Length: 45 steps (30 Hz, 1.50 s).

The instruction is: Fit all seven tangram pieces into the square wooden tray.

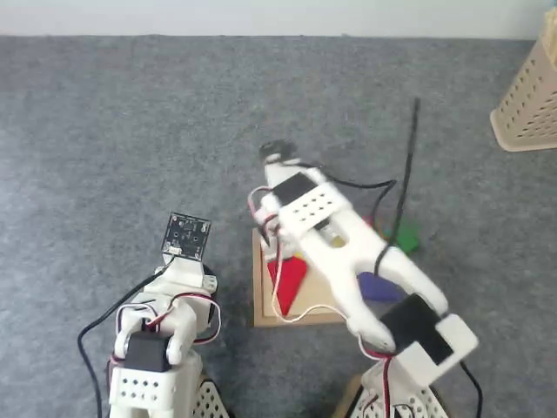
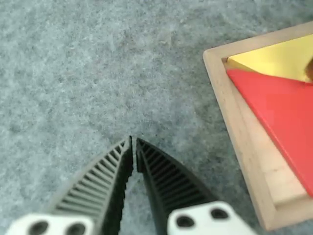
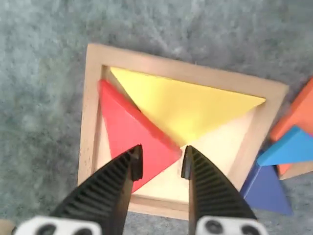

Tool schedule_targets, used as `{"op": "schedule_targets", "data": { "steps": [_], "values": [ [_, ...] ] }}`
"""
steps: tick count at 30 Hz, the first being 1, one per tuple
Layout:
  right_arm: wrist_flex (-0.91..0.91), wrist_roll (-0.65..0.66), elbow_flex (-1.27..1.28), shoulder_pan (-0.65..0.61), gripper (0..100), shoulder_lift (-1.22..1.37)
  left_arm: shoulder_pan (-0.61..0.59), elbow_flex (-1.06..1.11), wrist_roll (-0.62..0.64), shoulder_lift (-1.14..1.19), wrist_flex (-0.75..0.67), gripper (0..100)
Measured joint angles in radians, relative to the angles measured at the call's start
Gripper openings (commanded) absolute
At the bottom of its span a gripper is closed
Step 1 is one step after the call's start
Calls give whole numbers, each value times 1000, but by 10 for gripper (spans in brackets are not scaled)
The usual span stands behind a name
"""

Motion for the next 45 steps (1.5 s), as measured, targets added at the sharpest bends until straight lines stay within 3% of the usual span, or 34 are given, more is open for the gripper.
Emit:
{"op": "schedule_targets", "data": {
  "steps": [5, 8, 17, 27, 33, 45],
  "values": [
    [3, 0, 20, -5, 118, -3, 0, 0, 0, 0, 0, 12],
    [3, 14, 20, -3, 2, -5, 0, 0, 0, 0, 0, 12],
    [-215, 143, 164, -3, 6, -25, 0, 0, 0, 0, 0, 12],
    [-242, 173, 255, 0, 6, -172, 0, 0, 0, 0, 0, 12],
    [-367, 184, 347, 83, 6, -276, 0, 0, 0, 0, 0, 12],
    [-407, 250, 385, 52, 6, -175, 0, 0, 0, 0, 0, 12]
  ]
}}
